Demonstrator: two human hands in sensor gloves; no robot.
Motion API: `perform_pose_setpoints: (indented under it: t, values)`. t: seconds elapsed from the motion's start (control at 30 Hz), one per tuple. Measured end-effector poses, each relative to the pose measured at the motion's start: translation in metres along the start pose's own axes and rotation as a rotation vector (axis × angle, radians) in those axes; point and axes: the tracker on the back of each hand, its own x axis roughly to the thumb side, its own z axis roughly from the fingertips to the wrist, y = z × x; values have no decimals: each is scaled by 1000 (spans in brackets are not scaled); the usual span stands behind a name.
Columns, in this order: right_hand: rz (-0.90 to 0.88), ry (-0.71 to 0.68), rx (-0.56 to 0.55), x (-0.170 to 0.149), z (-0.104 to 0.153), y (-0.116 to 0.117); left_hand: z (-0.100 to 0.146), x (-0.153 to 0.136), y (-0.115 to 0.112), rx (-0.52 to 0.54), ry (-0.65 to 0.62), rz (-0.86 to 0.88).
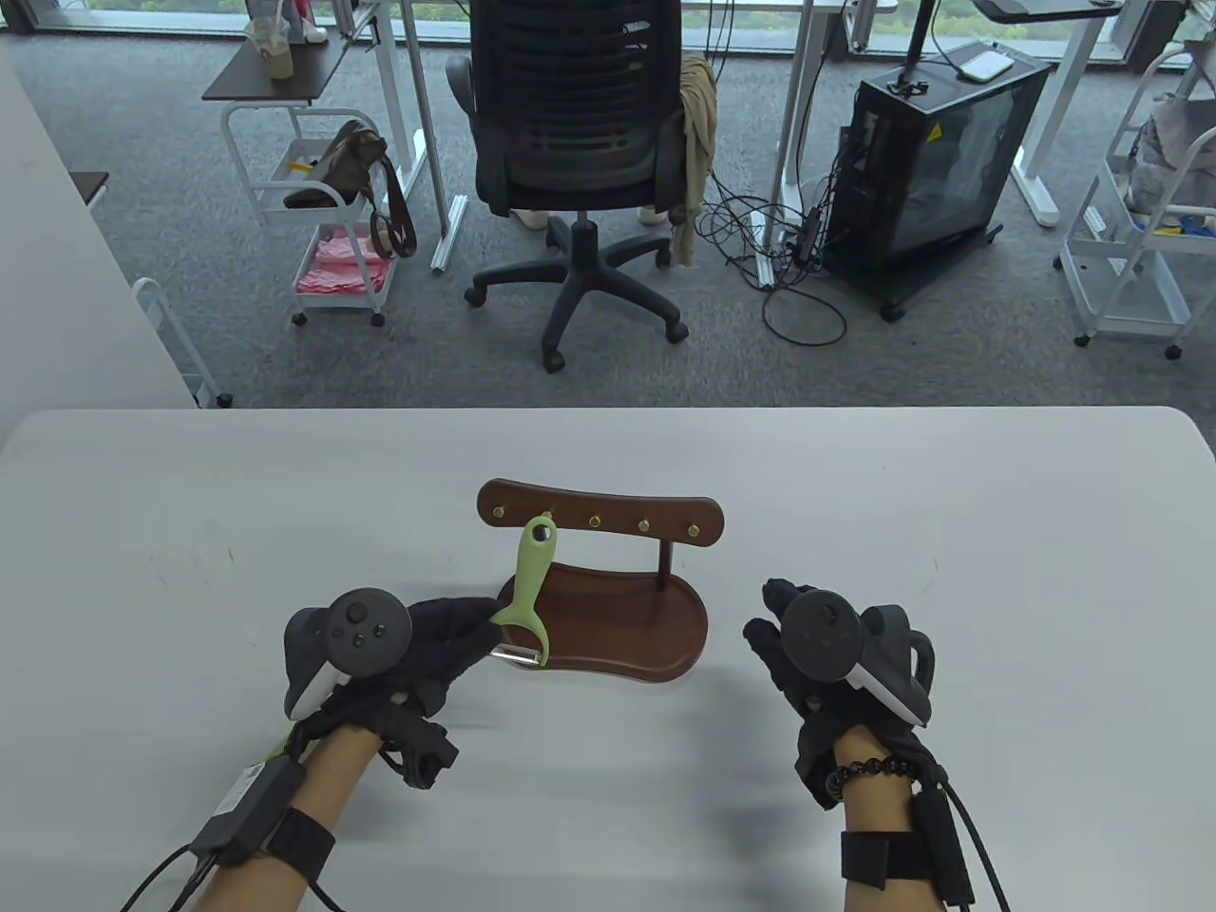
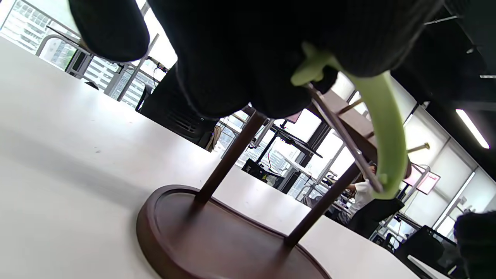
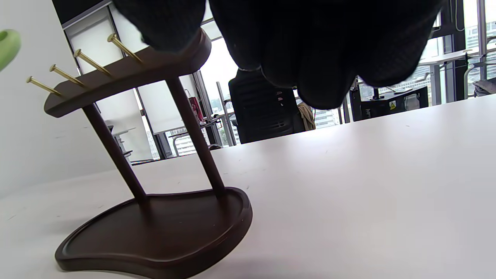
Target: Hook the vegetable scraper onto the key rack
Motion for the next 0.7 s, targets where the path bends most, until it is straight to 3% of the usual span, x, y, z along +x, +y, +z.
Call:
perform_pose_setpoints:
  t: [0.7]
  values:
    - [101,77,39,-15,-3,8,-19,-9,-12,-45,68,1]
